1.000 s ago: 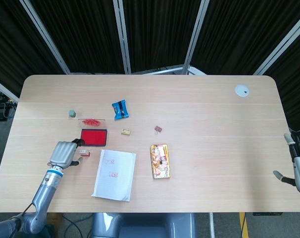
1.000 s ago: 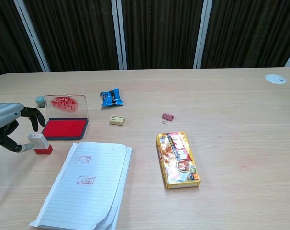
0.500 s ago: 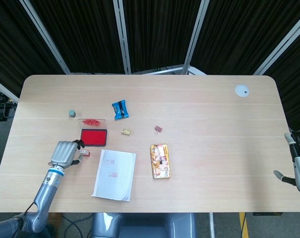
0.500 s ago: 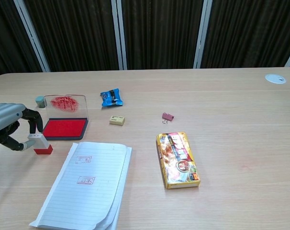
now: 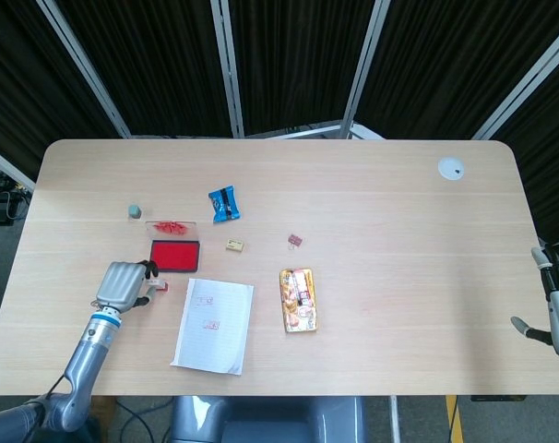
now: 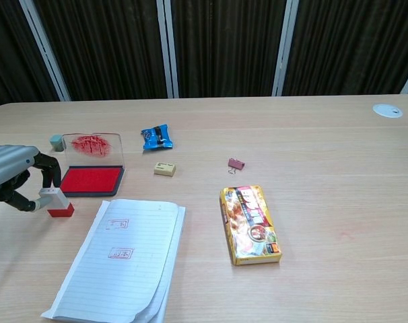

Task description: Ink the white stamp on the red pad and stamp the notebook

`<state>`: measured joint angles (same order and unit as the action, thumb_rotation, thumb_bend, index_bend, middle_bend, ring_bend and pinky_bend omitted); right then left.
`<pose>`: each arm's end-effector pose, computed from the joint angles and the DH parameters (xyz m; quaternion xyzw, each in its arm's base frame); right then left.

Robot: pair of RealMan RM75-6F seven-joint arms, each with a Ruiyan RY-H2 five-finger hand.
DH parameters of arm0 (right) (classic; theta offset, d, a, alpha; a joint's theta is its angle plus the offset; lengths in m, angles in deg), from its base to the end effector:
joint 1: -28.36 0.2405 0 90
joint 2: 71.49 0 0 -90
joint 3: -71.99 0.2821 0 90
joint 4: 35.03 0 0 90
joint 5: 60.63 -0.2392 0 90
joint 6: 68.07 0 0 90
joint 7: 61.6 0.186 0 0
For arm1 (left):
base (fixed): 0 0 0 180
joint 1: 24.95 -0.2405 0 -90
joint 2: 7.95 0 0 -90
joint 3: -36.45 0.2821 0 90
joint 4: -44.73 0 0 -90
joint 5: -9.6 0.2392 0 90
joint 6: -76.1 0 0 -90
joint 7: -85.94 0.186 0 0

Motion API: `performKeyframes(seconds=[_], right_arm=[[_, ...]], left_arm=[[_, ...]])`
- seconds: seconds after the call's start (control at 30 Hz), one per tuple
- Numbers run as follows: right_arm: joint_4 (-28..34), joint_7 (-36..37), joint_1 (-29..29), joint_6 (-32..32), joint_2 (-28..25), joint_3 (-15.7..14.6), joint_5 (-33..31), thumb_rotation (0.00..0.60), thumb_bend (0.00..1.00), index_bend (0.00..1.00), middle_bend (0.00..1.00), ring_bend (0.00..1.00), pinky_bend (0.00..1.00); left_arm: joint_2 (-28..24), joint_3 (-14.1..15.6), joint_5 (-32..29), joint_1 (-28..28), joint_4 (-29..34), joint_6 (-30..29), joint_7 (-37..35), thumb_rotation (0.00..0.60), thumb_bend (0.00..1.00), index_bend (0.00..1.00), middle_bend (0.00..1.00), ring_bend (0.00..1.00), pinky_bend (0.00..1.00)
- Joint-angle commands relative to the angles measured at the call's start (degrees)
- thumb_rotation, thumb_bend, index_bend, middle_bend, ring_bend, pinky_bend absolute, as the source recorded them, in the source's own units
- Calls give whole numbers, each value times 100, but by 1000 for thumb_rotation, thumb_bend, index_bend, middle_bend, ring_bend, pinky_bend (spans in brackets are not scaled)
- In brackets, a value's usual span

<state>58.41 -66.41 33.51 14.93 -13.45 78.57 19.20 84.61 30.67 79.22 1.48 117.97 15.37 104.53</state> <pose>-0.3606 -0.2440 0.1944 0.5844 -0.3498 0.3354 0.6509 -0.2938 0.3487 -0.0615 -0.7046 -0.4015 -0.2922 0.5069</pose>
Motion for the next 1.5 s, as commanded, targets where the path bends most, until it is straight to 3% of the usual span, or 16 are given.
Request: performKeyframes(seconds=[0.03, 0.53, 1.0, 1.17, 1.5], right_arm=[[-4, 1, 1, -4, 2, 3, -11, 600, 0, 0, 0, 0, 0], [-21, 0, 2, -3, 10, 13, -35, 600, 0, 0, 0, 0, 0], [-49, -54, 16, -37, 47, 12, -70, 600, 0, 0, 0, 0, 0], [-39, -131, 20, 9, 54, 54, -108, 600, 0, 0, 0, 0, 0], [-176, -197, 27, -92, 116, 115, -383, 600, 0, 0, 0, 0, 0]], left_arm=[[13, -3, -20, 15, -18, 31, -14, 600, 325, 457, 479, 833, 867], [-35, -19, -70, 48, 22, 83, -94, 600, 364, 497, 511, 834, 867], [-698, -297, 192, 297, 793, 8, -264, 600, 375, 498, 517, 835, 867], [-548, -505, 108, 668, 334, 278, -135, 600, 375, 504, 522, 835, 866], [-24, -555, -82, 1009, -738, 704, -435, 600, 376, 518, 533, 835, 867]])
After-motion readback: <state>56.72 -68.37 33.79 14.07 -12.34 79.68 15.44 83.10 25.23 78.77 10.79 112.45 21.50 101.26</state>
